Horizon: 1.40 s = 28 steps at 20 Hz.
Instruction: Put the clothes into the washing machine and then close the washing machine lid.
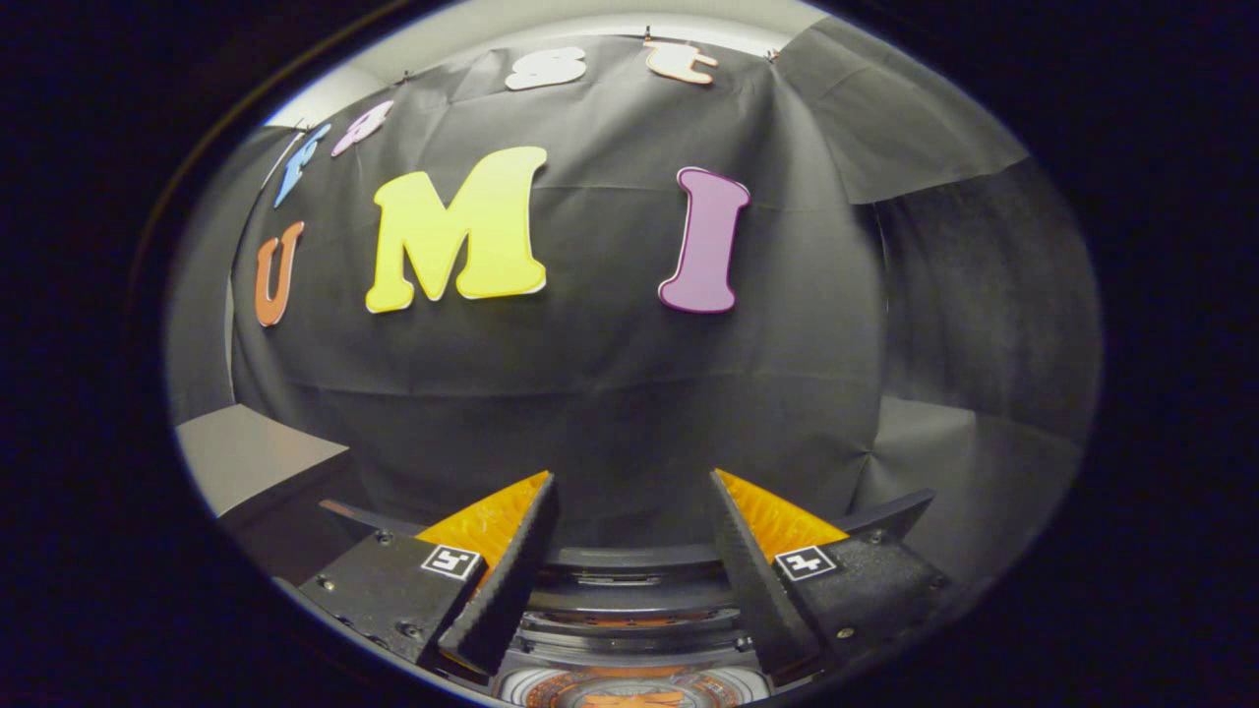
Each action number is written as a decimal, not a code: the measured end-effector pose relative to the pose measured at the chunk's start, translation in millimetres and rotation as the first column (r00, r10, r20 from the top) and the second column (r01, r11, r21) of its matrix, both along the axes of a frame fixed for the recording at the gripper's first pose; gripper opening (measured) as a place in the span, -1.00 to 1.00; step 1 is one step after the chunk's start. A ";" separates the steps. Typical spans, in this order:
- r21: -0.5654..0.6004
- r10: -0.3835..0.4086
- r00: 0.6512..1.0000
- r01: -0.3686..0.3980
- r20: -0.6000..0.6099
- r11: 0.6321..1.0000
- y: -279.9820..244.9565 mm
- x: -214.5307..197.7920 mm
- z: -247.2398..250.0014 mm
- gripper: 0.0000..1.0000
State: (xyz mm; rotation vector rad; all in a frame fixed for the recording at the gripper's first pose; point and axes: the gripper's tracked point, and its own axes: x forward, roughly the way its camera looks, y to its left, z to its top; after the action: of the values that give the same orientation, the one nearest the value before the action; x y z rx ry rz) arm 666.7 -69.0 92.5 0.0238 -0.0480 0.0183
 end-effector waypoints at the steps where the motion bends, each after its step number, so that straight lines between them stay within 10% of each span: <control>1: -0.002 0.000 1.000 0.000 0.003 1.000 0.3 -3.3 -1.2 0.88; 28: -0.012 -0.002 1.000 0.002 0.025 1.000 -2.6 -78.0 -39.0 0.88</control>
State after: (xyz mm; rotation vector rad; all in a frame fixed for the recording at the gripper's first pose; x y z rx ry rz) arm 588.7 -71.7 53.5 0.0116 -0.0731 0.0166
